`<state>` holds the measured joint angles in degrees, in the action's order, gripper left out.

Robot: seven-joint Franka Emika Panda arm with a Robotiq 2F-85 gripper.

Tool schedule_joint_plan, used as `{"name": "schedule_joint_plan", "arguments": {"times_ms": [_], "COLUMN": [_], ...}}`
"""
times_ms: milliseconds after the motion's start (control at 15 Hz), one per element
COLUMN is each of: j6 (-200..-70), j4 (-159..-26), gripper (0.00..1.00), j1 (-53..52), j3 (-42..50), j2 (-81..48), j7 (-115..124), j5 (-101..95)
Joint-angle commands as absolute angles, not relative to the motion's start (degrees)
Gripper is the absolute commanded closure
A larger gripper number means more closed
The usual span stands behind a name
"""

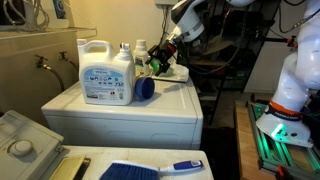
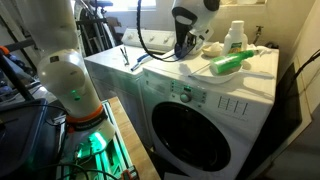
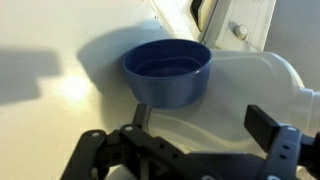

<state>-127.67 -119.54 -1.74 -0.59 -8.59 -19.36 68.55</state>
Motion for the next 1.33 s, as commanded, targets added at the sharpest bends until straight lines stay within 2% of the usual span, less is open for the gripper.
{"name": "schedule_joint_plan", "arguments": {"times_ms": [0, 467, 533, 933, 1267], "j6": [-118.01, -118.57, -113.99, -106.01, -108.53], "j4": [-115.42, -114.14, -113.01, -110.42, -109.84], "gripper": [0.00, 0.00, 0.00, 0.00, 0.00], "j1": [-0.27, -0.17, 0.27, 1.21, 1.23], "j3": [0.04, -0.54, -0.05, -0.52, -1.42], "j2": [-10.83, -11.03, -11.59, -13.24, -13.40], "j7": [-17.29, -20.17, -21.97, -33.51, -37.08], "j5": [59.33, 55.67, 50.41, 40.59, 36.84]}}
